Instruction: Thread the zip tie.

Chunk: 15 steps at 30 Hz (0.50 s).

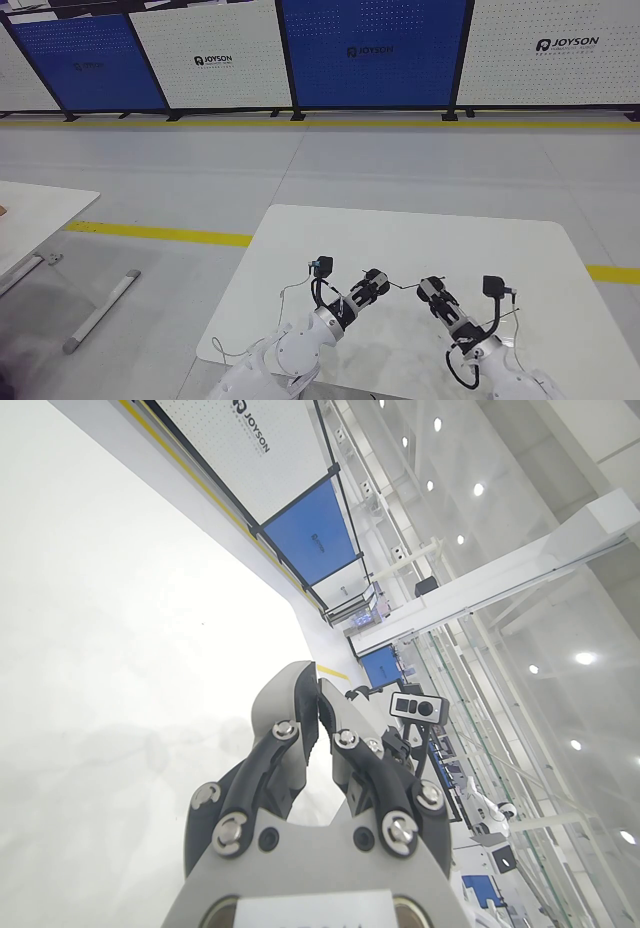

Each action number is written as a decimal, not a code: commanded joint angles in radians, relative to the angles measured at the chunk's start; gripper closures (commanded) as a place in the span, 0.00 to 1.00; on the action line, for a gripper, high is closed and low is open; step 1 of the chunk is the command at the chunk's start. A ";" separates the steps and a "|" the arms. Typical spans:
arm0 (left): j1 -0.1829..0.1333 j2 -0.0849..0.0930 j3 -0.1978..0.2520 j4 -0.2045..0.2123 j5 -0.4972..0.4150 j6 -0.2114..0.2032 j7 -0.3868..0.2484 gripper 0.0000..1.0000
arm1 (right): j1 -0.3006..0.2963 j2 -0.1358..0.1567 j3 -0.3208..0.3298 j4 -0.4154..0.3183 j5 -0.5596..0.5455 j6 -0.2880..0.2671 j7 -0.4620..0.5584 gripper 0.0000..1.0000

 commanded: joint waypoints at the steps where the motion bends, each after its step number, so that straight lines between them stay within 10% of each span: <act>1: 0.000 0.000 0.000 0.000 0.000 0.000 0.000 1.00 | 0.004 -0.003 -0.001 0.004 -0.002 0.004 0.002 1.00; 15: 0.002 -0.002 0.001 -0.001 -0.011 0.010 0.000 1.00 | 0.003 -0.017 0.013 0.007 -0.013 0.004 0.009 1.00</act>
